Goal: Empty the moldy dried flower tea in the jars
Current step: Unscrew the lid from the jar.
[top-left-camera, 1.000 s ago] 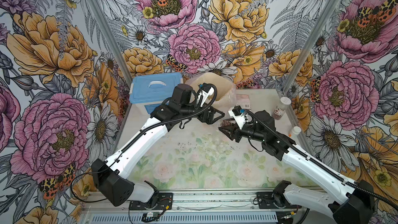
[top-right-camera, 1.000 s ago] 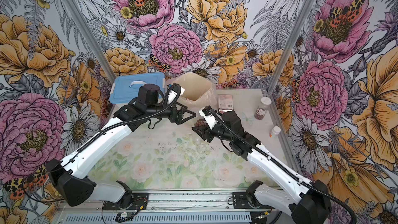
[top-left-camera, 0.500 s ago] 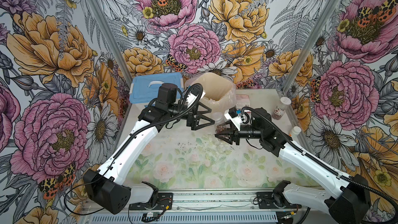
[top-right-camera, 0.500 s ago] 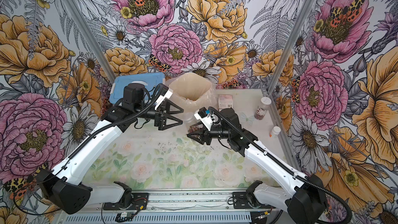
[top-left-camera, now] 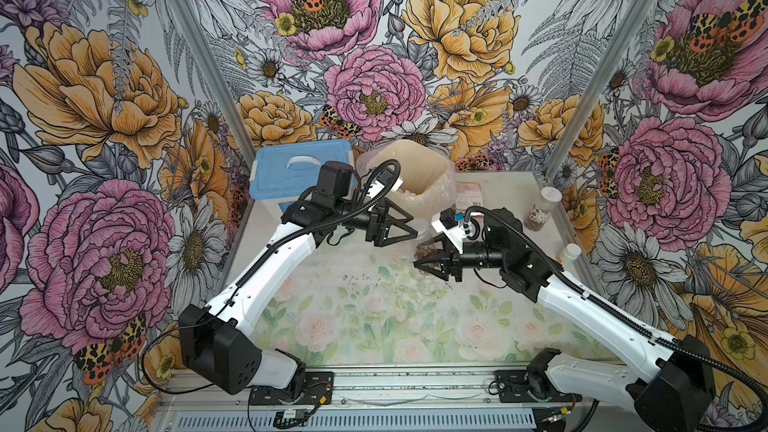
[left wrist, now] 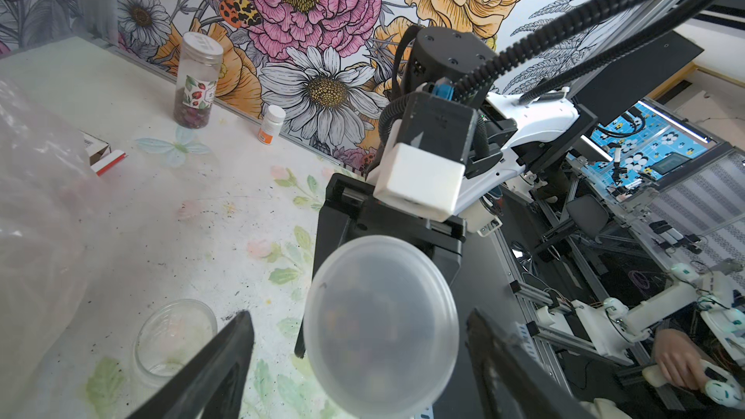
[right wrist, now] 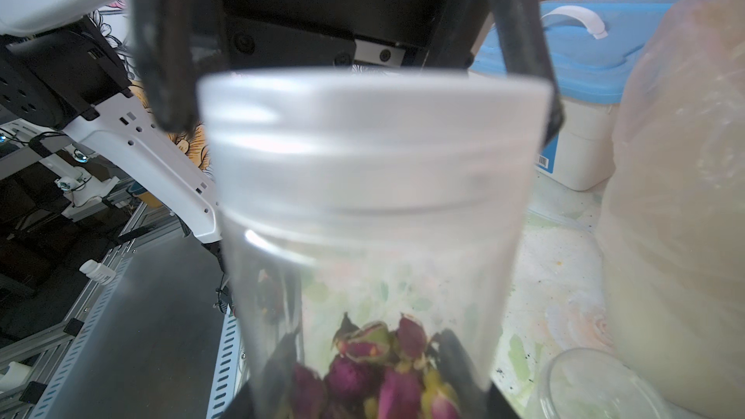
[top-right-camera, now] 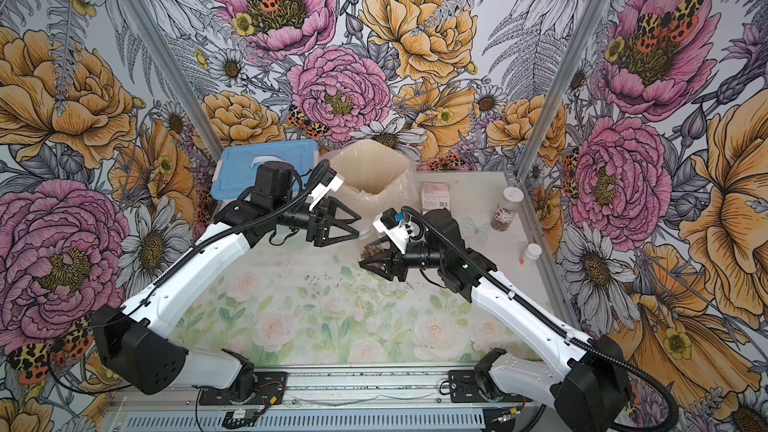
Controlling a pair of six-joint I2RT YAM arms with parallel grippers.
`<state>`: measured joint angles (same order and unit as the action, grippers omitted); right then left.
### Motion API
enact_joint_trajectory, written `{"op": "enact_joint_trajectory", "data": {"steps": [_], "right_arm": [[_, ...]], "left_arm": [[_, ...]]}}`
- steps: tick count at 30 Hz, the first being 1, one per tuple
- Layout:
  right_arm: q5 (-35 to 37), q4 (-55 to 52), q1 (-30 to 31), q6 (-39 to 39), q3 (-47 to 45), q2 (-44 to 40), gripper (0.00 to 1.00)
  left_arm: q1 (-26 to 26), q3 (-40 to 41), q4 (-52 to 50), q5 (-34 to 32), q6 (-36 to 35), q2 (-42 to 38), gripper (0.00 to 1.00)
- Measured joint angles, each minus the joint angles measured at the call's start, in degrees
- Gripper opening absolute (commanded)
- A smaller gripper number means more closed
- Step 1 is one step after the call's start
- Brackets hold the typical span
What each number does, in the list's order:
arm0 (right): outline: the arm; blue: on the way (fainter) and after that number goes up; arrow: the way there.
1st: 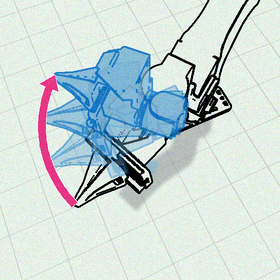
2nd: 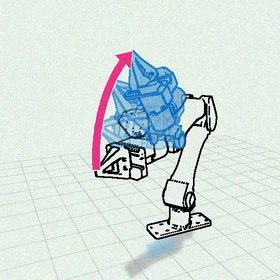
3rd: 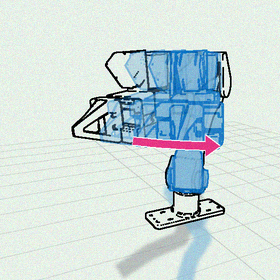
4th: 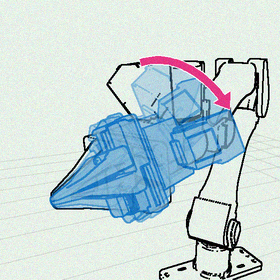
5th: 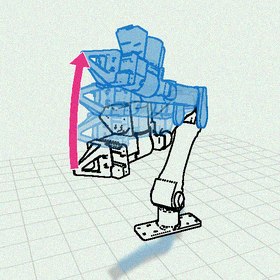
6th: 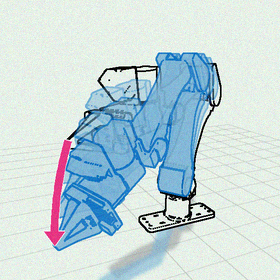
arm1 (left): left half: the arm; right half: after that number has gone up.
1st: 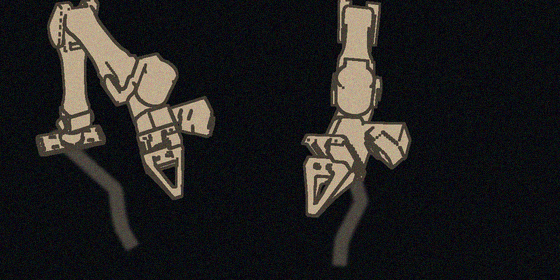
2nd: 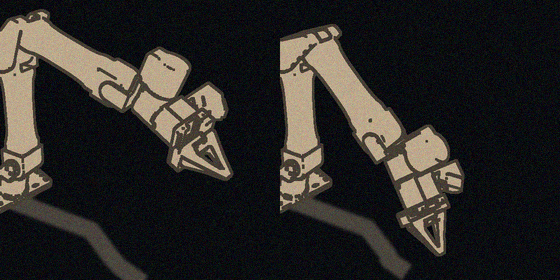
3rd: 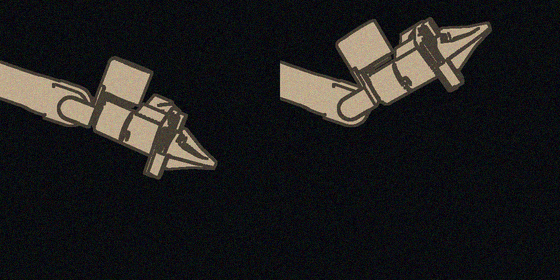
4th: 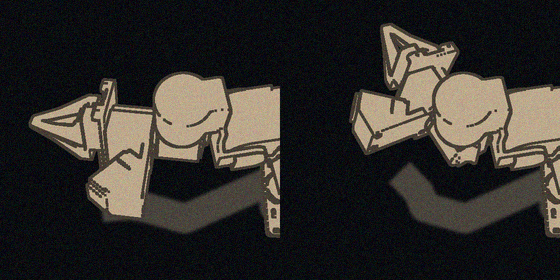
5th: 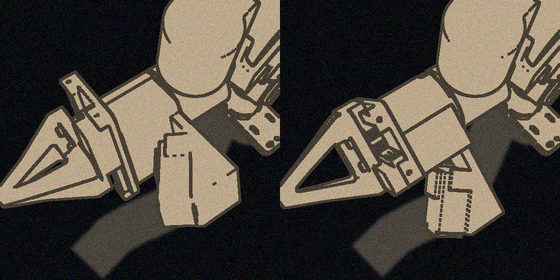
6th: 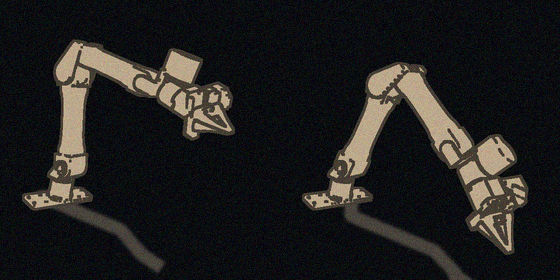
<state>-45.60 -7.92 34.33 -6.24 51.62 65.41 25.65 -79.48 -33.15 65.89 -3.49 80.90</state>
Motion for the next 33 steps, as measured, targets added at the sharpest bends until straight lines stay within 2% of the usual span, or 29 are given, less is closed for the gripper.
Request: {"op": "enact_joint_trajectory", "data": {"steps": [10, 18, 20, 22, 25, 33], "right_arm": [[-0.24, 0.02, 0.0, -0.2, 0.07, 0.57, 0.0], [0.22, -0.04, 0.0, -0.39, 0.09, 0.74, 0.0], [1.03, 0.02, -0.02, -0.46, 0.09, 0.74, 0.0], [2.21, 0.02, -0.07, -0.72, 0.09, 0.74, 0.0], [4.9, -0.24, -0.07, -0.5, 0.09, 0.74, 0.0], [15.93, -0.66, 0.5, 0.2, 0.09, 0.46, 0.0]], "left_arm": [[1.25, -0.02, 0.0, -1.44, 0.04, 0.0, 0.79], [1.55, -0.35, -0.04, -3.1, 0.7, 0.0, 0.57], [1.97, -0.81, -0.07, -4.63, 1.49, 0.0, 0.48], [2.54, -1.16, -0.09, -6.62, 2.08, -0.02, 0.45], [4.02, -1.33, -0.04, -11.72, 4.15, -0.39, 0.43], [12.17, -2.19, 0.79, -36.98, 14.86, -2.51, 0.41]]}}
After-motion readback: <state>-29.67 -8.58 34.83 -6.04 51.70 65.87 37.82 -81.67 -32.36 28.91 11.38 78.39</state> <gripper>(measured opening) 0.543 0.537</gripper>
